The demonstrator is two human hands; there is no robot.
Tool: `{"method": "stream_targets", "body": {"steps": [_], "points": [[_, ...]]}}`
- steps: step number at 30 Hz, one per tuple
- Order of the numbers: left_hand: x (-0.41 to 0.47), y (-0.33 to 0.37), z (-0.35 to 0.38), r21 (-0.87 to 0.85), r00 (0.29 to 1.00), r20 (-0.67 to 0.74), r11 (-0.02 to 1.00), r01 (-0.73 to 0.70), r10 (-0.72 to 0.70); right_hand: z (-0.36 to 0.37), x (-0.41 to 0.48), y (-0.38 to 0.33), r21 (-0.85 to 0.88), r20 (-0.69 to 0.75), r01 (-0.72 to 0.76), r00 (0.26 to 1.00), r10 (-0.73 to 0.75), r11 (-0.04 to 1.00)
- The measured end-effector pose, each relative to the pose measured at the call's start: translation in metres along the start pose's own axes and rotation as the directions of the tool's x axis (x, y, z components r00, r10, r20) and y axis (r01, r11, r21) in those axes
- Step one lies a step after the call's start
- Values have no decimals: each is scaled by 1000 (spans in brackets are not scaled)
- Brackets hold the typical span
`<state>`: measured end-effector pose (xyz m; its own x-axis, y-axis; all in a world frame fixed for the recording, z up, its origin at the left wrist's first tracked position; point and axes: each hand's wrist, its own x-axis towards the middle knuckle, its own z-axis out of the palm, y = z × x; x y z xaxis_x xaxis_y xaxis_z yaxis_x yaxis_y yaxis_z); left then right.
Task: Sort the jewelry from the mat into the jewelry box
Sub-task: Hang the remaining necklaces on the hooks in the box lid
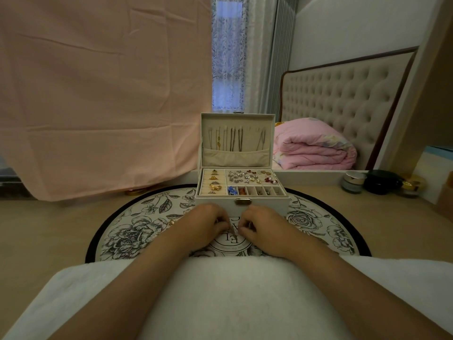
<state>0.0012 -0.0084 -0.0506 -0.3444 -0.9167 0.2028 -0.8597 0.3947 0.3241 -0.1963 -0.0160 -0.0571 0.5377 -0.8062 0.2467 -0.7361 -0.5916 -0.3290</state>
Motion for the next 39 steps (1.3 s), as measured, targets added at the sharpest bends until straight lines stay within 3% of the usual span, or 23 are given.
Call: {"method": "stream_targets", "body": {"steps": [2, 4, 6, 13, 21, 28, 31, 34, 36, 39], "points": [[-2, 0, 0, -221, 997, -43, 974, 50, -60, -1, -1, -2, 178, -42, -72, 996, 81, 981], [-3, 3, -1, -516, 992, -32, 852, 87, -121, -6, 0, -5, 435, -44, -166, 978, 205, 885], [-3, 7, -2, -638, 990, -34, 765, 87, -140, -10, 2, -6, 575, -34, -211, 959, 281, 791], [-2, -4, -8, -370, 993, -35, 924, 94, -115, -26, 0, 3, 401, -18, -210, 971, 237, 892], [-4, 2, -12, -560, 988, -16, 820, 120, -156, -34, 1, 5, 429, -39, -168, 978, 203, 888], [-3, 10, -7, -510, 986, -45, 853, 116, -162, -29, 4, 2, 515, -196, -157, 936, 294, 843], [-3, 12, -6, -608, 971, -101, 786, 111, -216, -28, 6, 0, 528, -238, -164, 913, 330, 833], [-3, 19, -8, -786, 949, -125, 612, 82, -289, -25, 6, -3, 505, -193, -191, 926, 325, 842], [-2, 19, -7, -740, 935, -157, 665, 103, -319, -23, 5, -3, 444, -138, -224, 940, 313, 868], [0, 10, -9, -488, 895, -249, 846, 213, -369, -24, 2, -1, 384, -85, -273, 941, 328, 882]]}}
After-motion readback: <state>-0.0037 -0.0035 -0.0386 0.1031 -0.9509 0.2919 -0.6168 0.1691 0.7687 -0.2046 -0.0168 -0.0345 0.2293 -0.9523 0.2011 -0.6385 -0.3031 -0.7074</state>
